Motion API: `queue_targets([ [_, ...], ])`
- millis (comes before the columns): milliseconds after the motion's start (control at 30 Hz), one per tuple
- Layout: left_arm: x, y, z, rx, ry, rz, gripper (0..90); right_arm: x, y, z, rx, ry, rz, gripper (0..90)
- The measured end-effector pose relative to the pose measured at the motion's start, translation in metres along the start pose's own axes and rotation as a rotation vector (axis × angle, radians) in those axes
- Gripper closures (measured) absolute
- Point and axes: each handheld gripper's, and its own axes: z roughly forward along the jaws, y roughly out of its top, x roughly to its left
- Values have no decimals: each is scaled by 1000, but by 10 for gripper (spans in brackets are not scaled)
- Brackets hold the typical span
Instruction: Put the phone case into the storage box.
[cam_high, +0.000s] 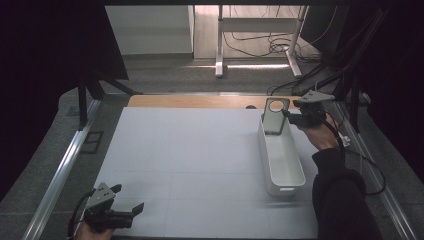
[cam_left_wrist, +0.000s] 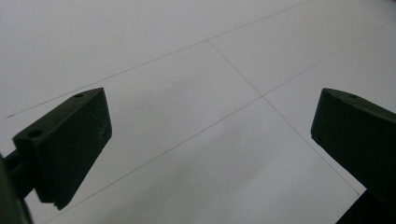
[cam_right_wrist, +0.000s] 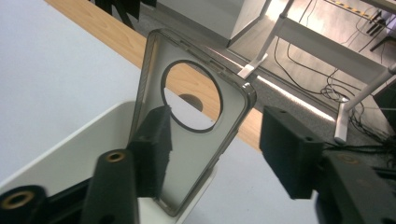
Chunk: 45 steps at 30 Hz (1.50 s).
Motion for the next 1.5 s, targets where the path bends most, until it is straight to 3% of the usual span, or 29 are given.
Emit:
queue_targets([
  [467,2,-2,-4,-12,22,1,0,20,-7,-21,51,40,122,260],
  [533,2,-2,-4,-9,19,3,0,24,-8,-24,57,55,156,253],
  [767,2,-2,-4,-9,18,6,0,36,-12,-32,64,88,208,239],
  [1167,3,-3,-4,-9,16,-2,0,57,-18,-36,100,155,221,181],
  [1400,2,-2,-3,-1,27,-7,0,67,-19,-43,120,180,252,106],
  [1500,2,-2,-3,1,26,-7,1,72,-18,-45,135,179,244,58],
])
